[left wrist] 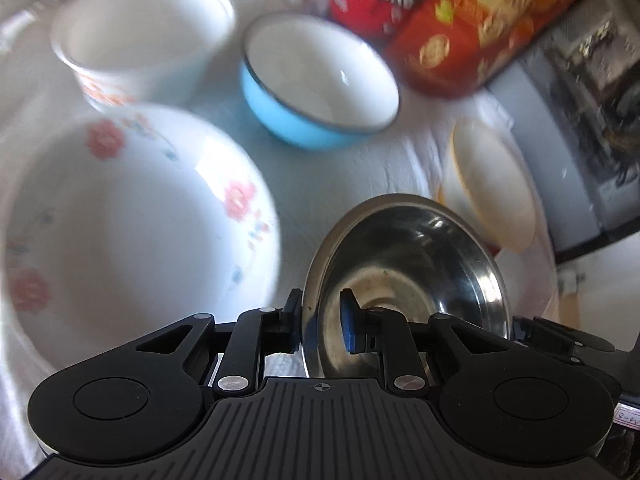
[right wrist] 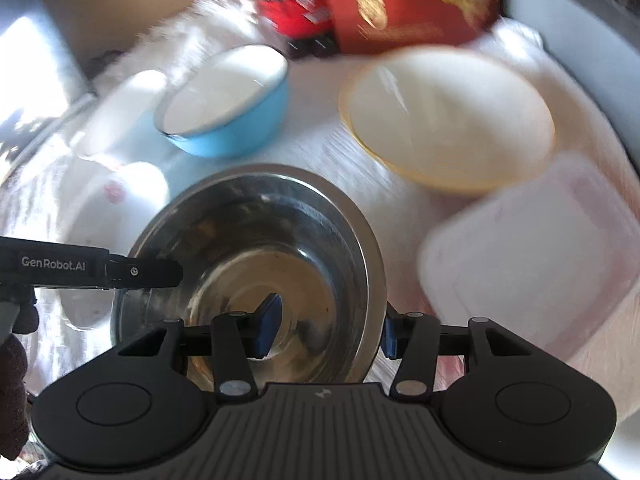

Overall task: Organize plates and bowls
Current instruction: 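Carry the steel bowl with the left tool beside the white paper cup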

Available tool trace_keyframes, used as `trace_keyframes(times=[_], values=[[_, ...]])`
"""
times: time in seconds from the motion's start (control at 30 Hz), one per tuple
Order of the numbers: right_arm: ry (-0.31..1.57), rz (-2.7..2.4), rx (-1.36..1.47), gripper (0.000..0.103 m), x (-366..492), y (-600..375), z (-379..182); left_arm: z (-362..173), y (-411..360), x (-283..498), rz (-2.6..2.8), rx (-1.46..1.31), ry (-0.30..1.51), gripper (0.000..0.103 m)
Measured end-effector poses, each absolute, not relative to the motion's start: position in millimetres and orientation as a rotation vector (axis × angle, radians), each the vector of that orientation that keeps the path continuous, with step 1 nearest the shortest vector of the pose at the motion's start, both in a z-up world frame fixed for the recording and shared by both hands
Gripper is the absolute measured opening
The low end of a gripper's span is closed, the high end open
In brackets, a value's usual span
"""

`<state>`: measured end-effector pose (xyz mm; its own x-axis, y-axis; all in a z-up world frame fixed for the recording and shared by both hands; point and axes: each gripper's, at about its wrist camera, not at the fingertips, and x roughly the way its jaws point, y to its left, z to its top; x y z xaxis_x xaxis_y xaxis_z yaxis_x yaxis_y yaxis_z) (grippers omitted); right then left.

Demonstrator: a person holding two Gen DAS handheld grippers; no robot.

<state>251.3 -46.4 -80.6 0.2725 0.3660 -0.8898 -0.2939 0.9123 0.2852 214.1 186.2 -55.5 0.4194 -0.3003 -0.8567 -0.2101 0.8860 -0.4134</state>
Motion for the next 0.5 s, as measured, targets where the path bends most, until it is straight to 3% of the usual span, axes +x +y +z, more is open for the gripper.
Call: trace_keyframes(times=[0.23,0.5], values=[[1.09,0.638,0.069,0.05,264.9,14.4,-38.1,-13.8,253.3,190.8,0.108,-0.498,1.012,0.021],[1.131,0.748,-0.063,0.05,270.6,120.8,-74.3,-44.3,308.1,188.4,0.324,-0.453,1.054,0.021]])
